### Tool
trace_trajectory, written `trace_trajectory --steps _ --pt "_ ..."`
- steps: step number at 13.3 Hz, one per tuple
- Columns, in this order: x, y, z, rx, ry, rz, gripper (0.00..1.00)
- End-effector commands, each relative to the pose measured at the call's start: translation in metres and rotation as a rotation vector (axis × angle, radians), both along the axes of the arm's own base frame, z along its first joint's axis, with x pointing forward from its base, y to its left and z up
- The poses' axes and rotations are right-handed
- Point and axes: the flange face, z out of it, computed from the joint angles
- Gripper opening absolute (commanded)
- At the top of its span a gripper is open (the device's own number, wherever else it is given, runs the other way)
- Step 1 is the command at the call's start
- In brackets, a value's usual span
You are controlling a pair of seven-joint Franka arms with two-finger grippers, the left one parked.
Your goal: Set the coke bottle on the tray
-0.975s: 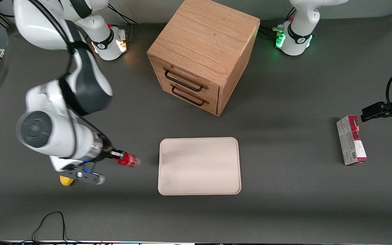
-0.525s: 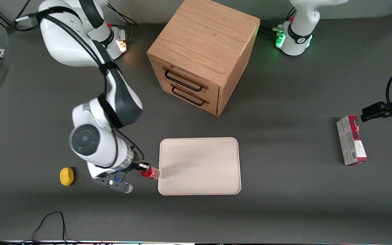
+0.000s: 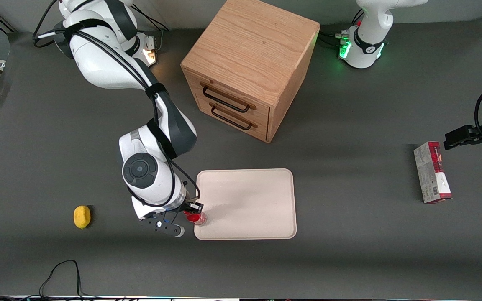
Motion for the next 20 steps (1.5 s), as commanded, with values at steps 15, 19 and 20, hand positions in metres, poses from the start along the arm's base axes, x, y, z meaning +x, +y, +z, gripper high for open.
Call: trace_trajectory --steps 15,19,20 --pt "0.001 0.012 0.028 0.004 -0.079 -0.025 1.0" --pt "-0.025 -0.054 0.069 -0.044 0.034 0.043 1.0" --pt "-0.039 -0.083 0.082 -0.032 0.059 0.067 1.0"
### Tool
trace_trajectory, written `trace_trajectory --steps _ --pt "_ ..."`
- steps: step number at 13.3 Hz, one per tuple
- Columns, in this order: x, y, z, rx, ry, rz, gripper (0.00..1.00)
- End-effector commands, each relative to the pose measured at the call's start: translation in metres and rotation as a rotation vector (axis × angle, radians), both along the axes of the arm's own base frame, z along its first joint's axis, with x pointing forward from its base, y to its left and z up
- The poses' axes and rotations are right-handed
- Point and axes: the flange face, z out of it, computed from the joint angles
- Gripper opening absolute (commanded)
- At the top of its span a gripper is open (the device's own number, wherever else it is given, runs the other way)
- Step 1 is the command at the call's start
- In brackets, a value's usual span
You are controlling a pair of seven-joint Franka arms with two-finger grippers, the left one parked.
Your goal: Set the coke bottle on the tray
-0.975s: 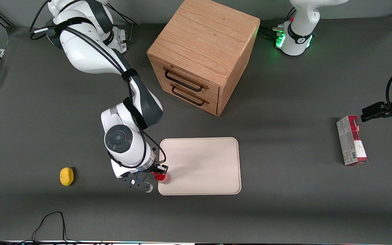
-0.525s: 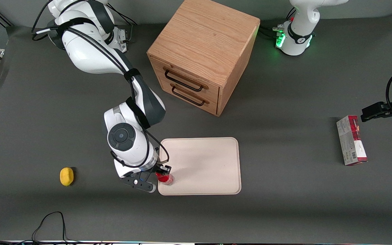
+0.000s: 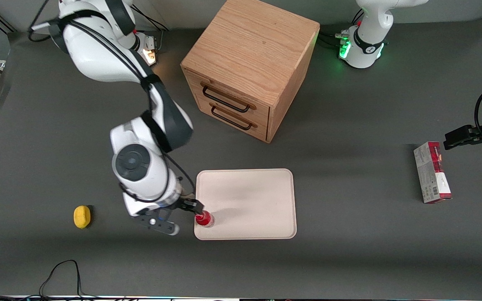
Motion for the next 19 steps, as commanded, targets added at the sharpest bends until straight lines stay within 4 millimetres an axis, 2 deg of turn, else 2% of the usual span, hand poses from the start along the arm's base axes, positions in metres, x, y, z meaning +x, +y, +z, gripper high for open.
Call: trace_trajectory --steps 1,4,5,7,9,11,13,15,19 --pt "-0.05 -0.083 0.044 0.011 0.077 0.099 1.0" --pt "-0.102 -0.189 0.075 0.028 0.106 0.219 1.0" --pt "-0.118 -0.217 0.086 0.041 0.102 0.24 1.0" --pt "-0.146 -0.258 0.104 0.043 0.085 0.278 1.0" --pt "-0.168 -0.268 0.127 0.045 0.074 0.319 1.0" --pt "-0.176 -0.269 0.141 0.046 0.064 0.307 1.0" --pt "-0.172 -0.273 0.154 0.046 0.056 0.292 1.0" --pt "-0.172 -0.263 0.163 0.041 0.055 0.311 1.0" --pt "-0.171 -0.259 0.17 0.04 0.05 0.323 1.0"
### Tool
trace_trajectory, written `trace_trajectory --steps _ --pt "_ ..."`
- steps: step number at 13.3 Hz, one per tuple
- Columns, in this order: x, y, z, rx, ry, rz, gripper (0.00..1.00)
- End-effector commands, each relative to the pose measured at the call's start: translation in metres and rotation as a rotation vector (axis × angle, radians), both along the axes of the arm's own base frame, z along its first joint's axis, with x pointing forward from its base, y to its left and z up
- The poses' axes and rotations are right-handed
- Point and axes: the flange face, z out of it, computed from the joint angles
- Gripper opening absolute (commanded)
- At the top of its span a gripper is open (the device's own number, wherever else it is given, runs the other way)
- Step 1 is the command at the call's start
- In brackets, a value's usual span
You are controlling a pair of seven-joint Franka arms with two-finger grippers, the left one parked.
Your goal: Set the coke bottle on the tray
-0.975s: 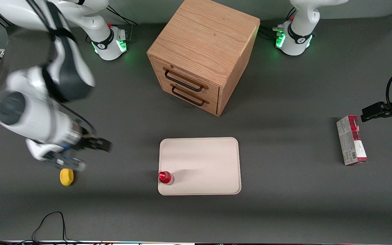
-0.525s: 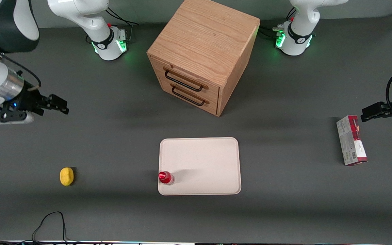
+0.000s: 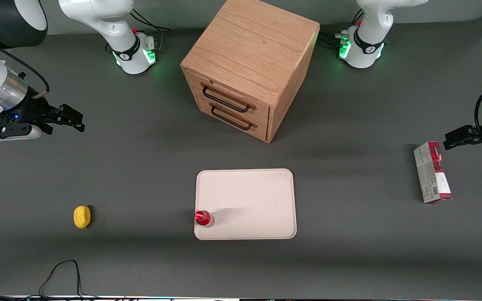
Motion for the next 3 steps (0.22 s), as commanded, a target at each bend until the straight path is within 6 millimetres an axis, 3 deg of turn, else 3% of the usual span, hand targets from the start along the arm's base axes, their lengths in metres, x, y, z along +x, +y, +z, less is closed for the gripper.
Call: trace_trajectory --steps 1,3 --pt "0.003 0.0055 0.0097 0.017 0.0 0.016 1.0" --pt "0.0034 0.0088 0.0078 0.016 0.038 0.021 1.0"
